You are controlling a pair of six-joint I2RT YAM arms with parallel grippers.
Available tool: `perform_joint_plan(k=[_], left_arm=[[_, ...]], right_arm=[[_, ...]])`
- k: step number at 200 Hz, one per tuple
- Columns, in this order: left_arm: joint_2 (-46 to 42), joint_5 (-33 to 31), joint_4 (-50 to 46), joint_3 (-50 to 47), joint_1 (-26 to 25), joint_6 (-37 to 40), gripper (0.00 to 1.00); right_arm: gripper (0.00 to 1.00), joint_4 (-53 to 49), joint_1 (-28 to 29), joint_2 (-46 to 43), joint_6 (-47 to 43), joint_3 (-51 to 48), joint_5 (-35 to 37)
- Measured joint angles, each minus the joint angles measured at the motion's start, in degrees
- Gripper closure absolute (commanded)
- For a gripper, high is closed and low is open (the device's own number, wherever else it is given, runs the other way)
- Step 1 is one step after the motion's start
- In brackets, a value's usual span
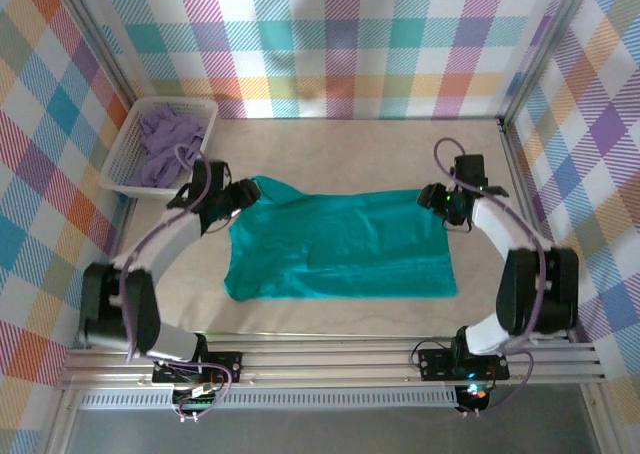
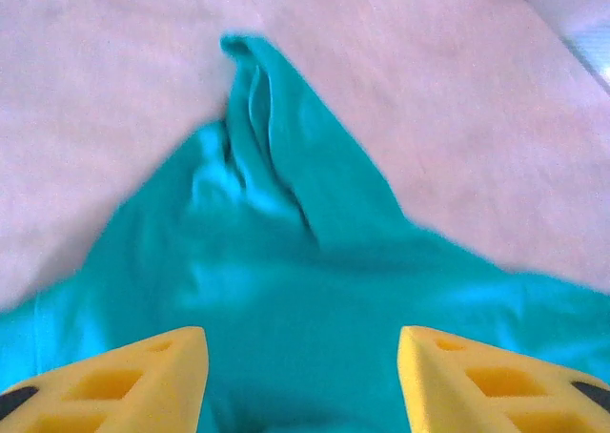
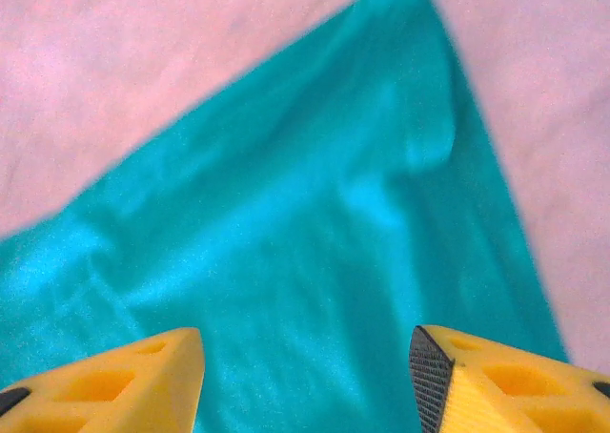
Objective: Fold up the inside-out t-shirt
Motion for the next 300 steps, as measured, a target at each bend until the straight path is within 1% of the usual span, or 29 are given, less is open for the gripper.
perform_joint_plan(k=[17, 44, 65, 76, 89, 121, 156, 193, 214, 248, 300], left_arm=[[7.19, -0.02, 0.50, 5.05, 1.27, 0.94, 0.43], [14.82, 0.00, 0.24, 11.08, 1.64, 2.21, 0.43], [19.43, 0.24, -0.35, 15.02, 1.77, 3.06, 0.43], [21.59, 0.42, -0.66, 16.79, 1.88, 3.28, 0.42], [24.02, 0.61, -0.70, 18.38, 2.12, 3.50, 0.42], [28.39, 1.31, -2.43, 21.77, 2.62, 4.31, 0.42], [31.87, 1.88, -5.05, 26.03, 2.71, 5.14, 0.43], [35.43, 2.40, -6.80, 29.94, 2.71, 5.95, 0.43], [37.73, 2.40, -7.67, 32.28, 2.71, 6.32, 0.45], [40.35, 2.32, -9.31, 35.36, 2.73, 7.02, 0.54], [41.27, 2.34, -10.10, 37.46, 2.82, 7.10, 0.68]], right_arm=[[0.44, 0.07, -1.81, 9.35, -0.09, 7.74, 1.07], [0.47, -1.51, -3.02, 22.27, -0.59, 19.37, 2.36], [0.50, -4.13, -2.97, 28.70, -1.14, 25.66, 2.54], [0.53, -5.33, -2.97, 30.99, -1.53, 28.06, 2.51], [0.58, -6.36, -2.97, 32.96, -2.10, 29.94, 2.32], [0.77, -8.17, -2.97, 33.97, -2.97, 31.54, 2.36], [0.88, -9.16, -2.97, 34.25, -3.78, 32.50, 2.03], [0.89, -9.27, -2.97, 34.93, -3.78, 33.03, 1.25], [0.89, -9.27, -2.97, 35.01, -3.82, 33.03, 1.03], [0.90, -9.27, -2.97, 35.04, -4.07, 33.03, 0.63], [0.91, -9.25, -2.97, 35.04, -4.68, 33.03, 0.46]])
